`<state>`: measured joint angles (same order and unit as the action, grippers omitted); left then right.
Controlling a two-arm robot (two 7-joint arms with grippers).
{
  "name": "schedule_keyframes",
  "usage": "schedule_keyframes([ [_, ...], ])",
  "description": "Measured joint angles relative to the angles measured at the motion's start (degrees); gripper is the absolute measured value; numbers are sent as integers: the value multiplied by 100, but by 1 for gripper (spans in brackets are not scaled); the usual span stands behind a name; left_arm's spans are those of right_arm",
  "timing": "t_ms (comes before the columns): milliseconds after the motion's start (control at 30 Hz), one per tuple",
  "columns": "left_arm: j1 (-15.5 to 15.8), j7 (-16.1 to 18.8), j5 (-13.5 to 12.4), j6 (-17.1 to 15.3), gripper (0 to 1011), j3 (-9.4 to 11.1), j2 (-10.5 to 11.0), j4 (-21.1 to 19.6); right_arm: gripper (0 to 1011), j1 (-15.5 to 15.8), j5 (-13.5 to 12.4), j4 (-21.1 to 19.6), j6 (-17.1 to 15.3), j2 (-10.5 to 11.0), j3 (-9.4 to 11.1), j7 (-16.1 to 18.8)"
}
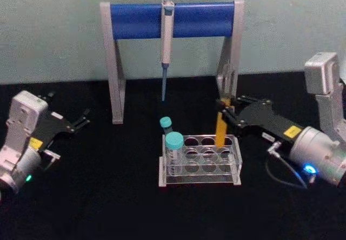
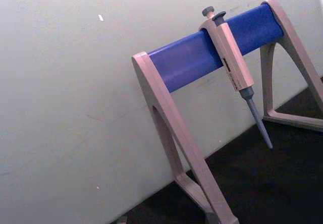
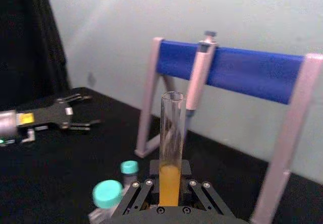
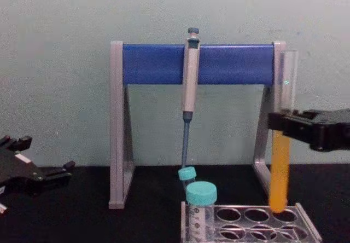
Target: Pick up the test tube from the test tube rack, shake it, then place it back into the test tube rack.
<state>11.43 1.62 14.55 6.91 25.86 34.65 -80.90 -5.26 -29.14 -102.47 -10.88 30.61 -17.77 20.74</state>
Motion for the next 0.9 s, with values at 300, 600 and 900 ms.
schedule_keyframes([
  [300, 0, 0, 0, 0, 1001, 0, 0, 0, 229, -338, -38, 270, 63, -229, -402, 207],
  [600, 0, 0, 0, 0, 1001, 0, 0, 0, 229, -864, 93, 803, 255, -479, -622, 264],
  [900, 0, 0, 0, 0, 1001, 0, 0, 0, 229, -1077, 179, 1093, 354, -533, -518, 169],
])
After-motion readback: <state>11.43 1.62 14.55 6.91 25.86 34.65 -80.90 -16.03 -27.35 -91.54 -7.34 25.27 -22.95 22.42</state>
